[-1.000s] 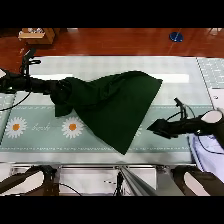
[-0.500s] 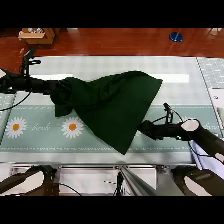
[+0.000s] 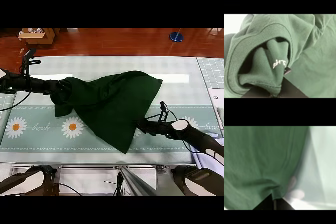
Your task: Fold the shirts.
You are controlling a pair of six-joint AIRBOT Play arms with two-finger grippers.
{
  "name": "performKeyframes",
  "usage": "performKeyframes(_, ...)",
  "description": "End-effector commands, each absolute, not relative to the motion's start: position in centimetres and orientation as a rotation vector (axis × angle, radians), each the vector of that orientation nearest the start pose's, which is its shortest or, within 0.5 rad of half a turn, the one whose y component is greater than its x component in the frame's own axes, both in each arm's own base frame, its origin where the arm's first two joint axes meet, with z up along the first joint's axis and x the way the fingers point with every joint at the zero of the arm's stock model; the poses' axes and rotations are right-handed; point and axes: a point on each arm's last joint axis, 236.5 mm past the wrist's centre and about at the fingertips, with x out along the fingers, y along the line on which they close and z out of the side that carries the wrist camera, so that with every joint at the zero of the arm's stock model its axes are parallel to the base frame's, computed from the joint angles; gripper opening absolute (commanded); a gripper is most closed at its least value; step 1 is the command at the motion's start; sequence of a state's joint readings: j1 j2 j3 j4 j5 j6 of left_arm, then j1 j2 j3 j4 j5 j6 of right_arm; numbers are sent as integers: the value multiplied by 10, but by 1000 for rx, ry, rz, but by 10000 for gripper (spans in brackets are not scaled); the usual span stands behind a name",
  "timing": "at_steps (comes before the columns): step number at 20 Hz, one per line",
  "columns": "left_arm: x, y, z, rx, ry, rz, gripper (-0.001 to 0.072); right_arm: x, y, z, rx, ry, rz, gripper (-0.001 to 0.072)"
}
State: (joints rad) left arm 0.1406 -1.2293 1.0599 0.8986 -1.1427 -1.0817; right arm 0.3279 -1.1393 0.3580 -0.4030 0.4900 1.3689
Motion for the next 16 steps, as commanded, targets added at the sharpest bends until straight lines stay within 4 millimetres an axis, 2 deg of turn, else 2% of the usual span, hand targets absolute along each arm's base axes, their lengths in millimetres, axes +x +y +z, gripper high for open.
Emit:
performKeyframes(1,383,-80,43,-295,1090,-499,34,284,217,-74,786,1177,358,22)
performKeyframes(3,388,-83,66,-325,1052,-523,34,304,235,-10,747,1048,512,22)
performKeyframes(5,403,-81,119,-426,940,-545,34,324,240,76,708,841,615,21)
performKeyframes(7,417,-67,196,-528,758,-565,34,337,224,172,686,611,659,21)
performKeyframes(8,421,-56,243,-573,638,-575,34,339,207,220,676,492,655,21)
performKeyframes(10,413,-35,332,-630,417,-597,34,334,166,301,647,284,606,21)
performKeyframes(12,390,-22,400,-644,262,-604,34,319,129,362,617,135,547,21)
performKeyframes(13,376,-22,425,-638,208,-607,34,309,118,385,602,87,531,21)
performKeyframes(14,361,-25,447,-625,168,-606,34,298,110,406,579,47,521,21)
performKeyframes(16,329,-40,475,-586,113,-604,34,280,103,435,535,9,516,21)
